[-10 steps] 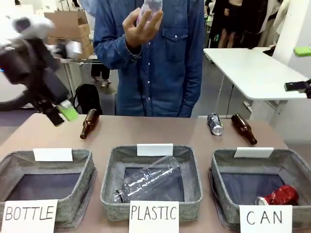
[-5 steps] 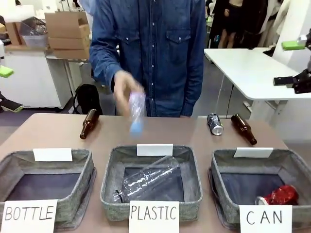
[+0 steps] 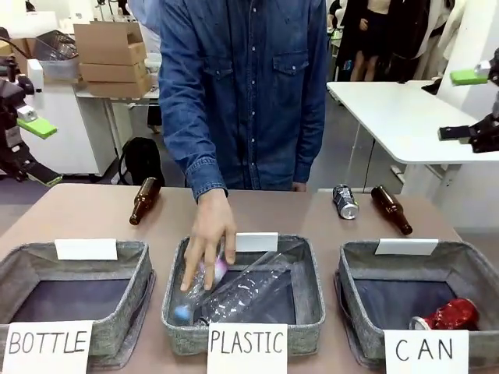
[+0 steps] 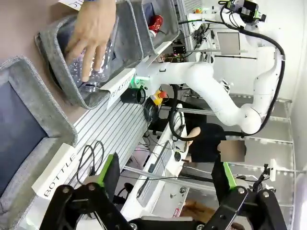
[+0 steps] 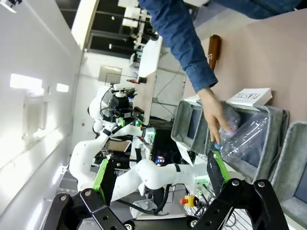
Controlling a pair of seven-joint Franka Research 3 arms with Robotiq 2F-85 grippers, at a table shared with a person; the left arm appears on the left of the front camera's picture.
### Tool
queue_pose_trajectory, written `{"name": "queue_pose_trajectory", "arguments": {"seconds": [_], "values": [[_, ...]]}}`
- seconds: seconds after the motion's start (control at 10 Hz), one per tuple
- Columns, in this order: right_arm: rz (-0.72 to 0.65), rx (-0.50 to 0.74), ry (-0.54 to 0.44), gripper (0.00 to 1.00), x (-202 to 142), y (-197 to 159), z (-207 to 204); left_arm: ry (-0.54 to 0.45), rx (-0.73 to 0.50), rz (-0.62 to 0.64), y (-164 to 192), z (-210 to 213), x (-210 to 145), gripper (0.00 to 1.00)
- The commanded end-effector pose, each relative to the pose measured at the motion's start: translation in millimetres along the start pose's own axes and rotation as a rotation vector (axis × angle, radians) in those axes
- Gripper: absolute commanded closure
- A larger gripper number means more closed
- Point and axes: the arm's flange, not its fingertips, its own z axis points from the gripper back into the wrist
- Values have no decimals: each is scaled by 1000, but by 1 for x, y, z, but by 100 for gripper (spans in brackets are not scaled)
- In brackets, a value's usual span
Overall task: Sort the can waste into the basket.
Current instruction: Pick up the can waste from the table and place it in the right Fabric basket.
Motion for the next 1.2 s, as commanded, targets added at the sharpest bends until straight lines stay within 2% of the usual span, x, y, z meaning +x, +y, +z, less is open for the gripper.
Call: {"name": "queue_pose_trajectory", "arguments": {"seconds": [0.0,0.5,0.6,0.7,0.8,1.0,1.1], "values": [[-11,26,7,0,-2,0,-1,1,7,-21,5,8,-5,0],[0,1,2,0,0,0,0,1,7,-21,5,8,-5,0],[-24,-115,-76,0,-8,4,6,1,7,-21,5,8,-5,0],[-89,-572,64,0,12,10,-40,1,7,-21,5,8,-5,0],[-31,-880,71,0,32,8,-84,1,7,-21,5,8,-5,0],[76,-1135,58,0,60,-16,-146,1,7,-21,5,8,-5,0],[95,-1199,122,0,69,-34,-165,1,7,-21,5,8,-5,0]]}}
